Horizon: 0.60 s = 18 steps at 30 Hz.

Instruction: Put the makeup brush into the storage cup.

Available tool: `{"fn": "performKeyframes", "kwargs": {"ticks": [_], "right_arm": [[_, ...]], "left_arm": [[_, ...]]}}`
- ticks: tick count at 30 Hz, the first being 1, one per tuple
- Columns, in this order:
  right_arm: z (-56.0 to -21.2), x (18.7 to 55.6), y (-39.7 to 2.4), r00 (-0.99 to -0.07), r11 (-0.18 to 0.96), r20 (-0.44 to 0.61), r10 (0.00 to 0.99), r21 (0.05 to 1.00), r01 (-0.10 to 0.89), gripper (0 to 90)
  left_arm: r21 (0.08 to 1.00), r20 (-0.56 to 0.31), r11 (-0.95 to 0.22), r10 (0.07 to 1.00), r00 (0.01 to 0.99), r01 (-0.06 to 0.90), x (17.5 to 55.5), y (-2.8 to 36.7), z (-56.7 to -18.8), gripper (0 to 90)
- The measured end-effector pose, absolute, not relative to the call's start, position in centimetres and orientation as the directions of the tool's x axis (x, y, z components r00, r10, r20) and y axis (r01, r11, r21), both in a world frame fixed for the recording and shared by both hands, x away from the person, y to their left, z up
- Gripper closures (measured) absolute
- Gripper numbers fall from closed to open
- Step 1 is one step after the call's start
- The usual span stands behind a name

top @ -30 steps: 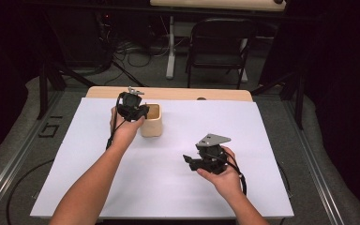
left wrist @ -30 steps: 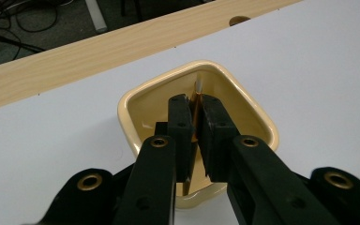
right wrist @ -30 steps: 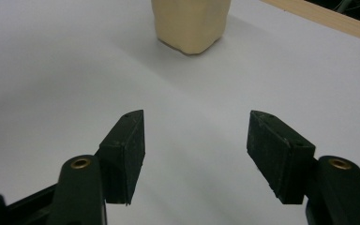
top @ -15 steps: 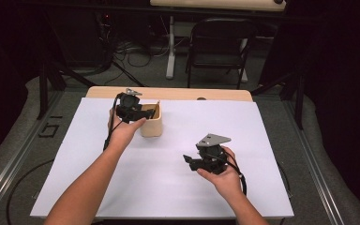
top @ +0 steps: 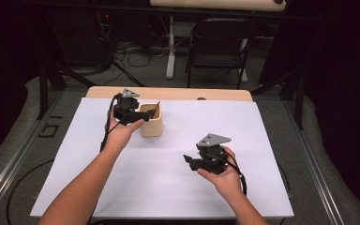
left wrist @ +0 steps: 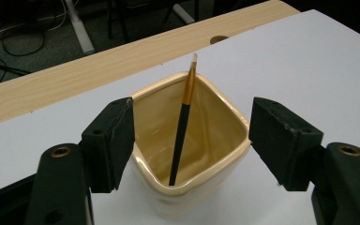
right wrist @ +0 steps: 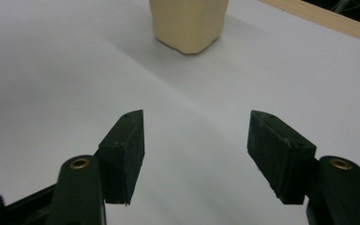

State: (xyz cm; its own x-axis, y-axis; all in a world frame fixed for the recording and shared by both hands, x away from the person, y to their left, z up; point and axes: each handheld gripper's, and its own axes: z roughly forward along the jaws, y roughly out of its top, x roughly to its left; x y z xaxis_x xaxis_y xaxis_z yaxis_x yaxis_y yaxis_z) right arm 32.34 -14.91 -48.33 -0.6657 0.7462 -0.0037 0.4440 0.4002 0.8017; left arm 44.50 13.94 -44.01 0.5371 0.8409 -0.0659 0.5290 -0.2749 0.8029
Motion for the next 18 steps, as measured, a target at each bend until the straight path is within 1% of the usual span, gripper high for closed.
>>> {"fn": "performKeyframes", "kwargs": {"ticks": [7, 9, 12, 14, 15, 18], "right_arm": [[-48.2, 32.4, -15.0, -0.661, 0.405, -0.007, 0.75, 0.795, 0.451, 34.5], [-48.3, 32.4, -15.0, -0.659, 0.391, -0.002, 0.752, 0.806, 0.444, 34.1], [-48.3, 32.4, -15.0, -0.658, 0.397, -0.006, 0.753, 0.802, 0.446, 33.8], [-48.7, 32.5, -14.7, -0.647, 0.358, -0.004, 0.763, 0.835, 0.417, 33.6], [-48.4, 32.4, -14.9, -0.659, 0.389, -0.001, 0.752, 0.808, 0.442, 33.5], [-48.4, 32.5, -14.9, -0.663, 0.397, 0.001, 0.749, 0.801, 0.449, 33.2]], "left_arm": [[0.806, -0.096, -0.25, 0.84, 0.535, 0.537, 43.8, 14.7, -43.8, 29.0], [0.805, -0.105, -0.248, 0.835, 0.54, 0.539, 43.7, 14.8, -43.7, 28.6], [0.809, -0.098, -0.252, 0.832, 0.546, 0.53, 43.4, 14.8, -43.6, 28.5], [0.808, -0.094, -0.26, 0.829, 0.551, 0.529, 43.2, 14.8, -43.5, 28.2], [0.807, -0.09, -0.265, 0.828, 0.553, 0.528, 43.1, 14.8, -43.5, 28.1], [0.807, -0.086, -0.271, 0.826, 0.558, 0.525, 42.8, 14.9, -43.5, 27.7]]}}
